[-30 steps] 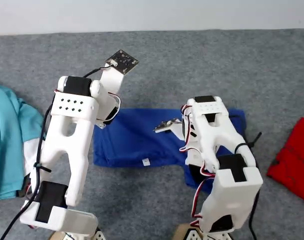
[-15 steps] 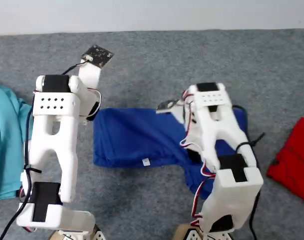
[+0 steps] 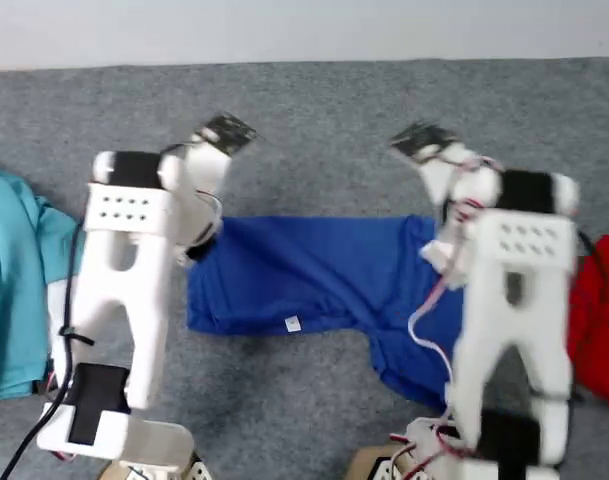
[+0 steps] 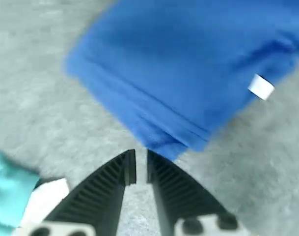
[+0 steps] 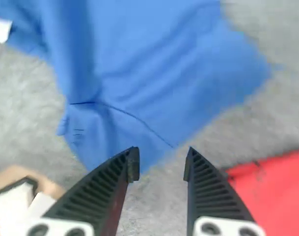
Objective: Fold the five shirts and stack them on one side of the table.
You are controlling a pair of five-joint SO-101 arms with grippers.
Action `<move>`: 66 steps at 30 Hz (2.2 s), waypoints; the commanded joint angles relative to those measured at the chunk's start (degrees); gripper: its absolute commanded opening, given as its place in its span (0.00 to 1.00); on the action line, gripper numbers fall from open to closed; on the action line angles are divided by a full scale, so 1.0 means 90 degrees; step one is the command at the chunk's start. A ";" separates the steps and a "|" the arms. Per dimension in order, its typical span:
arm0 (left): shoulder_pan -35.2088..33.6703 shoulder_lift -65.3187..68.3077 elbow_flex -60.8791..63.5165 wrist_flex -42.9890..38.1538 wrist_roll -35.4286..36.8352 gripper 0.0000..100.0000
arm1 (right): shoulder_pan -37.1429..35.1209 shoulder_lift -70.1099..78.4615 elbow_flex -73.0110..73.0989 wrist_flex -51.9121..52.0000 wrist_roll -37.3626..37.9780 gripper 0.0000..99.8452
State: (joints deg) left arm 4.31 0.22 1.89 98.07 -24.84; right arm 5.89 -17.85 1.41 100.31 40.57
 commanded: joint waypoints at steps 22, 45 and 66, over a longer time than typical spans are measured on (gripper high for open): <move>0.0908 -0.0234 0.3033 -0.1963 -0.1563 0.14 | 0.3883 -0.3805 0.1768 0.0259 0.1084 0.16; 0.0313 -0.0313 0.2691 -0.1739 -0.1836 0.00 | 0.3893 -0.4352 0.1768 0.0288 0.1065 0.16; -0.0801 -0.0303 0.2799 -0.1788 -0.2598 0.00 | 0.3883 -0.4352 0.1768 0.0288 0.1074 0.16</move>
State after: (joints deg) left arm -2.37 0.04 27.65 81.71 -47.34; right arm 40.18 -56.44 17.58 100.48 49.71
